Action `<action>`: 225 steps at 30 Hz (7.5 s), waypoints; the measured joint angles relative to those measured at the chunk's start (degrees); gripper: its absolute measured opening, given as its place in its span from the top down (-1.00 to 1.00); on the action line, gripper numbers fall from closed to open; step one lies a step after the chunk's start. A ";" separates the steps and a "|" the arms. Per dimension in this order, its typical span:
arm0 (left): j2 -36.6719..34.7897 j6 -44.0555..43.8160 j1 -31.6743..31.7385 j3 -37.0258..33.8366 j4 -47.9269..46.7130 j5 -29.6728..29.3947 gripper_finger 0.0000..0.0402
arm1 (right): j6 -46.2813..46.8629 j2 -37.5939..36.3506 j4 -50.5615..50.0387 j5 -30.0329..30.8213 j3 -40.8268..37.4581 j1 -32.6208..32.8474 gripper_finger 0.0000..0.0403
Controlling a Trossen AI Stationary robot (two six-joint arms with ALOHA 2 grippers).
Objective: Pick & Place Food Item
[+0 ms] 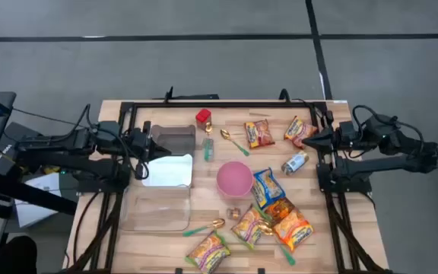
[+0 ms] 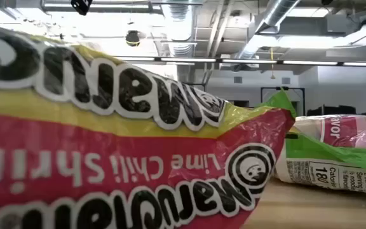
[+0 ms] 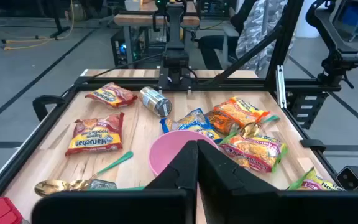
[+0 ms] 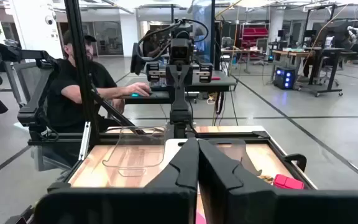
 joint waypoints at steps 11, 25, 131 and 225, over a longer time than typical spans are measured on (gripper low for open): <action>-0.02 0.00 0.00 0.00 -0.01 0.01 1.00 | -0.01 -0.02 0.00 0.00 -0.01 0.01 1.00; -0.02 0.00 0.00 0.00 -0.02 0.00 1.00 | 0.00 0.00 0.01 0.00 -0.01 -0.01 1.00; 8.64 6.49 0.00 0.00 27.54 -1.88 0.97 | 21.04 3.39 13.12 -6.15 0.01 -0.34 0.94; 48.22 -19.93 33.28 3.43 23.22 13.36 -0.25 | 7.48 14.64 1.85 -6.16 14.96 -1.52 -0.07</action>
